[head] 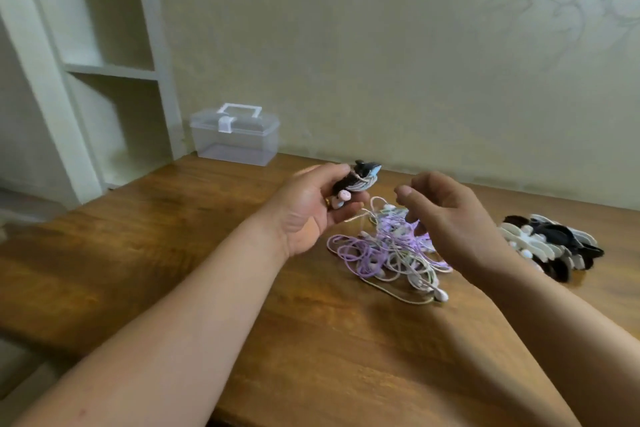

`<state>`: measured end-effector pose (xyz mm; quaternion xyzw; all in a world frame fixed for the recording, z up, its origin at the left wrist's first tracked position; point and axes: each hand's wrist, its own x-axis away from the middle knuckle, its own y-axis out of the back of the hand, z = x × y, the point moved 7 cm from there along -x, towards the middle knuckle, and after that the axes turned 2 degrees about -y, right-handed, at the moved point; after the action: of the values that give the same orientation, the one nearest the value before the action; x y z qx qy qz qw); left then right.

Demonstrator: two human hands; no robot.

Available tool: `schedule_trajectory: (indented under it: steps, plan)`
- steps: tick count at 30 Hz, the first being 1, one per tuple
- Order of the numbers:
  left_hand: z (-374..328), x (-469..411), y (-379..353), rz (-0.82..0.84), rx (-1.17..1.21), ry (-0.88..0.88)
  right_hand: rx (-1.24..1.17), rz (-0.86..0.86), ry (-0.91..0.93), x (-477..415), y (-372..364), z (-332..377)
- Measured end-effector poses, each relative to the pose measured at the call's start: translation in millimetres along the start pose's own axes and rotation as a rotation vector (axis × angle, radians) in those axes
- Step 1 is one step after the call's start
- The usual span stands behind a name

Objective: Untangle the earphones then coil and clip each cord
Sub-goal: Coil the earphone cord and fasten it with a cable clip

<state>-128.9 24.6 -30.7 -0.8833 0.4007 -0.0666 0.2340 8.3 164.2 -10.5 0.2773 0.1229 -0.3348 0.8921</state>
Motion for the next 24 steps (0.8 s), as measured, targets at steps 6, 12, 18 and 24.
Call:
schedule_trajectory:
  steps: [6, 12, 18, 24]
  plan:
    - [-7, -25, 79, -0.277, -0.194, -0.072, -0.055, -0.092, 0.013, -17, -42, 4]
    - [23, -82, 75, -0.360, -0.434, -0.087, -0.011, -0.181, -0.025, -38, -44, -9]
    - [35, -115, 60, -0.326, -0.939, -0.146, -0.002, -0.247, -0.010, -43, -28, -27]
    - [35, -117, 63, -0.261, -1.101, -0.236, -0.049, -0.340, -0.063, -40, -4, -40]
